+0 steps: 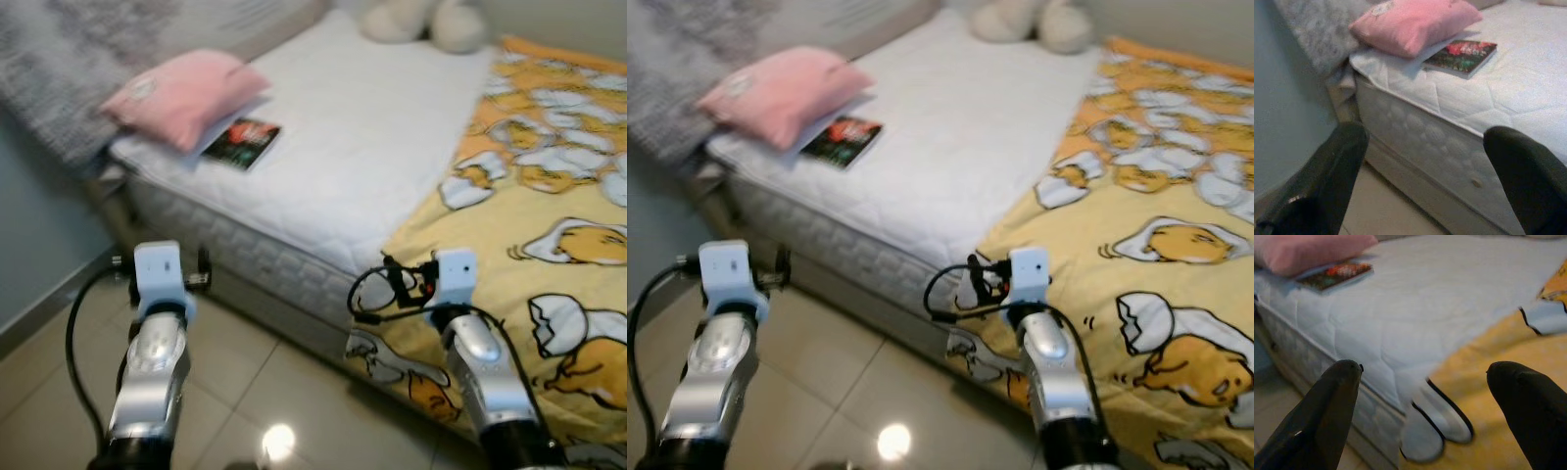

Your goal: Clean up the room

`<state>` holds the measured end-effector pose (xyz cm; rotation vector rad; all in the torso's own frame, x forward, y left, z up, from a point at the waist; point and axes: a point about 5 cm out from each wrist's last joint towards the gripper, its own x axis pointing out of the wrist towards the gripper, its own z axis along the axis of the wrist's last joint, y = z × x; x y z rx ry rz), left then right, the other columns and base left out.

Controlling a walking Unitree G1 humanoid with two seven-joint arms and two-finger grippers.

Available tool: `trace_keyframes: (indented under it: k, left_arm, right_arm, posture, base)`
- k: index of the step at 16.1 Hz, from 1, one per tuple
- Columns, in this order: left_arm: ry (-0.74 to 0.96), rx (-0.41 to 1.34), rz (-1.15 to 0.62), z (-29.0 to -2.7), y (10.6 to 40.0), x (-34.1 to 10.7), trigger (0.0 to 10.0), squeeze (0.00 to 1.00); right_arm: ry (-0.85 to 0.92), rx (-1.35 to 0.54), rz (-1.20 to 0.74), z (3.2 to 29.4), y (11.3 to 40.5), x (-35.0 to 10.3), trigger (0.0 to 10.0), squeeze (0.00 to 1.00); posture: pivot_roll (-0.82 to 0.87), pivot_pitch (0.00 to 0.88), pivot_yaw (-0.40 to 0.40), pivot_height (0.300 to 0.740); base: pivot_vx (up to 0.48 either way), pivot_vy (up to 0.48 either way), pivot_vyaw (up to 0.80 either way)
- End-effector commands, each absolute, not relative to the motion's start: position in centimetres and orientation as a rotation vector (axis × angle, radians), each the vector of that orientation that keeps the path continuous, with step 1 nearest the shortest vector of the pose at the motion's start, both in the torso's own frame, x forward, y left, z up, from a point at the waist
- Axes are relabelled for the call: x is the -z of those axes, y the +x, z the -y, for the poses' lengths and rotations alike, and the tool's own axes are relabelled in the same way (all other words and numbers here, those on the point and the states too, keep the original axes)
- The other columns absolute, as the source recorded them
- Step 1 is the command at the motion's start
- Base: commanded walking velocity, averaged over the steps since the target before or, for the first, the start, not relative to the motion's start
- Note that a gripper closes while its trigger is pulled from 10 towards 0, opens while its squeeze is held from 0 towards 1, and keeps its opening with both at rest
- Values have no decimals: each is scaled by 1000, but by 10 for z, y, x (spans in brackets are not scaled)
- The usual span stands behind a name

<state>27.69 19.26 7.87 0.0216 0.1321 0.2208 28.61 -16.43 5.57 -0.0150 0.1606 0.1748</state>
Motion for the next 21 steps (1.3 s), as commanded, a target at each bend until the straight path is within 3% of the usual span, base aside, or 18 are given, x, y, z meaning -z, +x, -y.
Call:
trace_keyframes:
  k: [1,5,6,10,18,21]
  left_arm:
    - [11,-220,-125,-193,278,-82,10000,0]
    - [-55,-237,-149,-190,269,-75,10000,0]
    - [1,-215,-127,-194,260,-79,10000,0]
    - [127,-102,-121,-201,233,-83,10000,0]
    - [54,-134,-131,-187,241,-84,10000,0]
    - [66,-193,-178,-188,244,-78,10000,0]
  right_arm:
    - [-8,-156,-140,171,287,-59,10000,0]
    - [77,-88,-121,187,275,-60,10000,0]
    - [108,-28,-107,199,270,-60,10000,0]
    - [68,-52,-134,204,261,-56,10000,0]
    - [75,-157,-147,188,275,-58,10000,0]
    - [83,-173,-152,186,278,-58,10000,0]
  posture:
    - [-34,0,-4,740]
    - [-64,0,1,740]
    - [-70,0,6,740]
    - [-65,0,14,740]
    - [-16,0,-29,740]
    - [-15,0,-33,740]
  base:
    - [416,0,450]
    - [429,0,448]
    - [428,0,438]
    - [431,0,439]
    - [467,0,436]
    - [0,0,440]
